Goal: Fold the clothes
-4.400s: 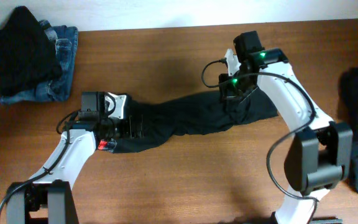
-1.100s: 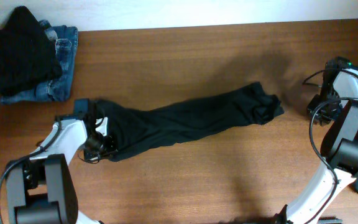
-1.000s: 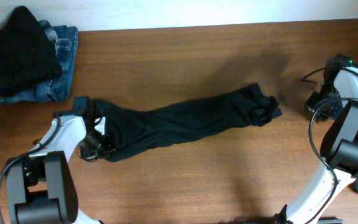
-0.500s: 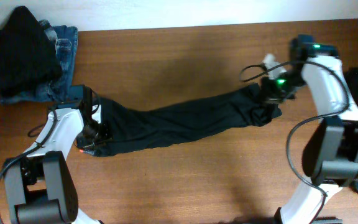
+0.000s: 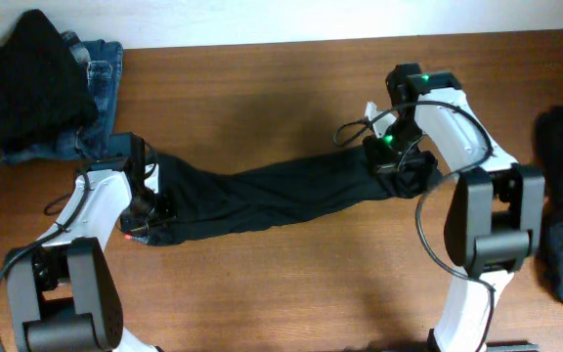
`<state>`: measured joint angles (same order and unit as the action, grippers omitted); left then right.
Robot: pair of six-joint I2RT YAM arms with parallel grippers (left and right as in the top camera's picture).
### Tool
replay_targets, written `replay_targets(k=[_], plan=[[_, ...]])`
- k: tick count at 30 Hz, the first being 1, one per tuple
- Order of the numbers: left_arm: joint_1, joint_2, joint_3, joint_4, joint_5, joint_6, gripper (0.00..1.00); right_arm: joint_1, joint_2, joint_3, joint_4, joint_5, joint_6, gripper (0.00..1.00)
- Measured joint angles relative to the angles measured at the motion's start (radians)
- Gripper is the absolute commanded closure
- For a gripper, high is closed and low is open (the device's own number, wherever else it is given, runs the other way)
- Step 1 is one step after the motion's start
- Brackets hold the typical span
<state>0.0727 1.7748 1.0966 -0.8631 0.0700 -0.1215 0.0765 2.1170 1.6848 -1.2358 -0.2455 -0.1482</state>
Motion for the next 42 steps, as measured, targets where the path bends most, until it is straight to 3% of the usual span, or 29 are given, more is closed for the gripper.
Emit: replay_targets(k=[22, 42], plan=[[0.000, 0.000, 0.000, 0.057, 0.000, 0.000, 0.98, -0.013, 0.117, 0.001, 0.153, 0.161, 0.115, 0.94], [0.001, 0.002, 0.000, 0.274, -0.003, 0.000, 0.98, -0.272, 0.116, 0.004, 0.296, 0.197, 0.148, 0.95]])
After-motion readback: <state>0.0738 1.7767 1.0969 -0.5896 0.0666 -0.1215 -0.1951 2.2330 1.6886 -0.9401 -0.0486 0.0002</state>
